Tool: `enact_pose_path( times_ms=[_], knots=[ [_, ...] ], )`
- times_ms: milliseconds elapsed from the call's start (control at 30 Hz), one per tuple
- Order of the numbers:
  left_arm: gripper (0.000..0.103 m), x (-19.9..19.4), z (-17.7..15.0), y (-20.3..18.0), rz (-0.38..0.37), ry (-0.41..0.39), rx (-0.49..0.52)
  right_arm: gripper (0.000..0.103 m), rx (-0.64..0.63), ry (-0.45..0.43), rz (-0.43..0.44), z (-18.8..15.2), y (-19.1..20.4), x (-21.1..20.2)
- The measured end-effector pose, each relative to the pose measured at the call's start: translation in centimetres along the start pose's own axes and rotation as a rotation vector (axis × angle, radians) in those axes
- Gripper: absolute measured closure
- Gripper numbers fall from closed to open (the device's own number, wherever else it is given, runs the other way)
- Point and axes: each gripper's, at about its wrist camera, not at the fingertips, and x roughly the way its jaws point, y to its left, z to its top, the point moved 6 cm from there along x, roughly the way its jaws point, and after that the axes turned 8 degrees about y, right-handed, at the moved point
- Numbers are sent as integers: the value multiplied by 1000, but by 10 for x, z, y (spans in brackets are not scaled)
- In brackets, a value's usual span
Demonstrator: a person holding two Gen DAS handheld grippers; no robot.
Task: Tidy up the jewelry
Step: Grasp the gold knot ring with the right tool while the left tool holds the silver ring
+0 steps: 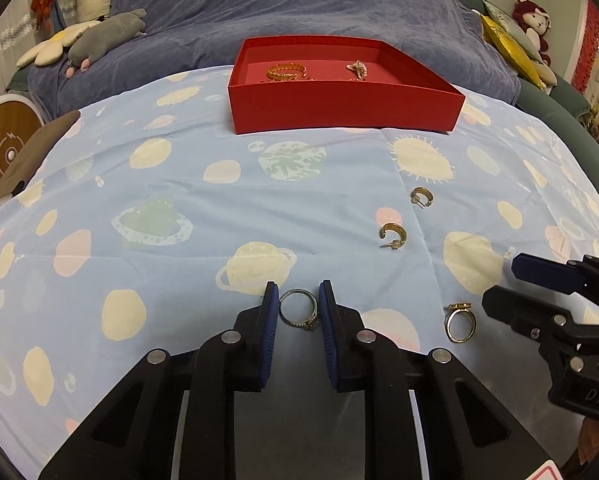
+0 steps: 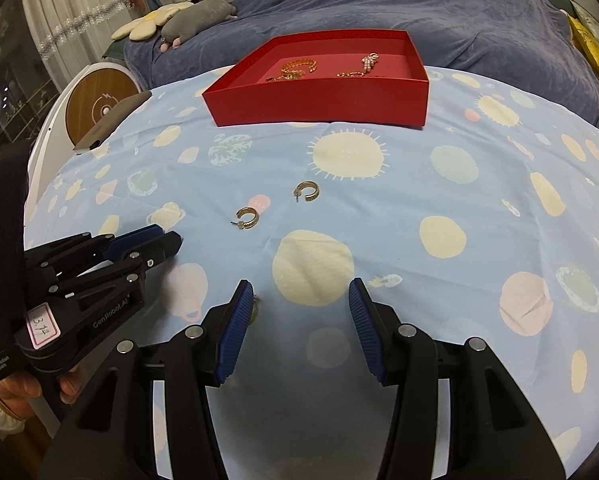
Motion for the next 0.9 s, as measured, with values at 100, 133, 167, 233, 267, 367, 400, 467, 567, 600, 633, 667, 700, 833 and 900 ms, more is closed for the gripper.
enact_pose_path(
  times_ms=[100, 133, 167, 233, 267, 367, 400, 467, 567, 600, 633, 667, 700, 833, 900],
  knots=[
    [85, -1, -1, 1, -2, 1, 0, 56, -25, 17, 10, -4, 8, 5],
    [85, -1, -1, 1, 0, 1, 2, 56, -33, 22, 13, -5, 12, 6],
    [85, -1, -1, 1, -1, 1, 3, 57, -42, 26, 17, -6, 15, 7],
    [86, -2, 0, 2, -4, 0, -1, 60, -59, 31, 19, -8, 21, 10],
    [86, -3, 0, 3, -6, -1, -5, 61, -68, 34, 19, -8, 23, 11],
    [86, -5, 1, 6, -10, -5, -16, 65, -85, 34, 15, -9, 29, 13],
    [85, -6, 1, 8, -10, -6, -20, 66, -88, 32, 12, -8, 30, 14],
    [85, -7, 1, 9, -10, -7, -25, 68, -88, 30, 12, -6, 30, 14],
    [86, -7, 0, 12, -9, -6, -33, 73, -88, 26, 2, -4, 30, 17],
    [86, -7, -1, 13, -9, -5, -35, 76, -88, 25, -2, -3, 30, 18],
    [86, -7, -1, 14, -10, -4, -38, 79, -89, 21, -6, -3, 30, 18],
    [86, -7, -1, 14, -13, -3, -39, 81, -90, 20, -8, -2, 31, 19],
    [86, -8, -2, 15, -14, -3, -39, 83, -90, 20, -8, -2, 31, 19],
    [86, -8, -2, 15, -12, -6, -40, 87, -85, 18, -2, -1, 32, 19],
    [86, -8, -2, 15, -14, -5, -41, 90, -81, 19, 4, 0, 32, 19]
  ],
)
